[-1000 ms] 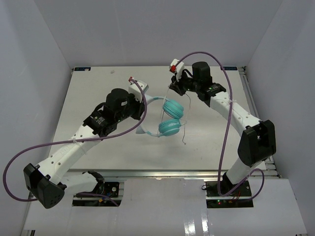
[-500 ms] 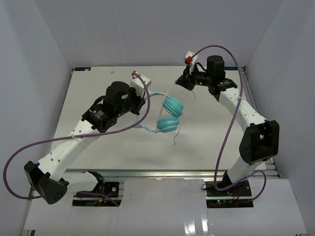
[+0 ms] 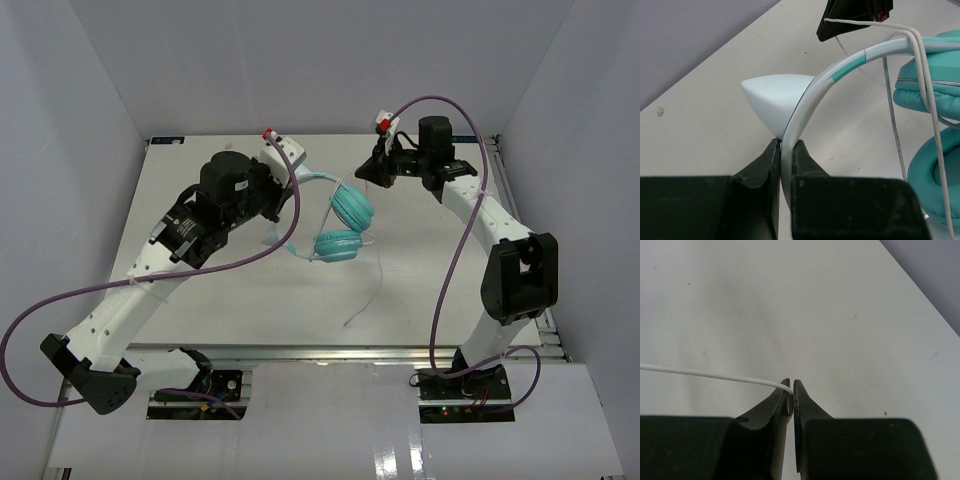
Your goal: Wrap the headphones
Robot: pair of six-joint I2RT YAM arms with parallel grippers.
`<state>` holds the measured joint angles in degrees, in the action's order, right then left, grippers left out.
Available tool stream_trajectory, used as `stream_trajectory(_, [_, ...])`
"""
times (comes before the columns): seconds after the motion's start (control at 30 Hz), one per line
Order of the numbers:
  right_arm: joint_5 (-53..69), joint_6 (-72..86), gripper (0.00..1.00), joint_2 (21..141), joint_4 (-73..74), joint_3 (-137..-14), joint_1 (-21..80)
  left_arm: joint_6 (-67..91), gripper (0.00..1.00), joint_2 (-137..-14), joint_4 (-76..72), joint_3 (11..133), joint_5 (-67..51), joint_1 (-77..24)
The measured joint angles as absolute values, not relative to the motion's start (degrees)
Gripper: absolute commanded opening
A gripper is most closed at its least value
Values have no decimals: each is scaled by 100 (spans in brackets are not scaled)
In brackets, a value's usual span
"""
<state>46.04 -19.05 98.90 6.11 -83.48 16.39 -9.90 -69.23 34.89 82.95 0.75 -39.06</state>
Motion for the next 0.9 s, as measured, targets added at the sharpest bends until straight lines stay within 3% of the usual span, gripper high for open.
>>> stream_trajectory(0.3, [4751, -1846, 13, 10084, 585, -8248, 1522, -910, 0, -6925, 3468, 8396, -281, -3928])
stream_trajectory(0.9, [5967, 702, 12, 10150, -2110, -7273, 2060, -177, 0, -7411, 3275, 9660, -573, -3951])
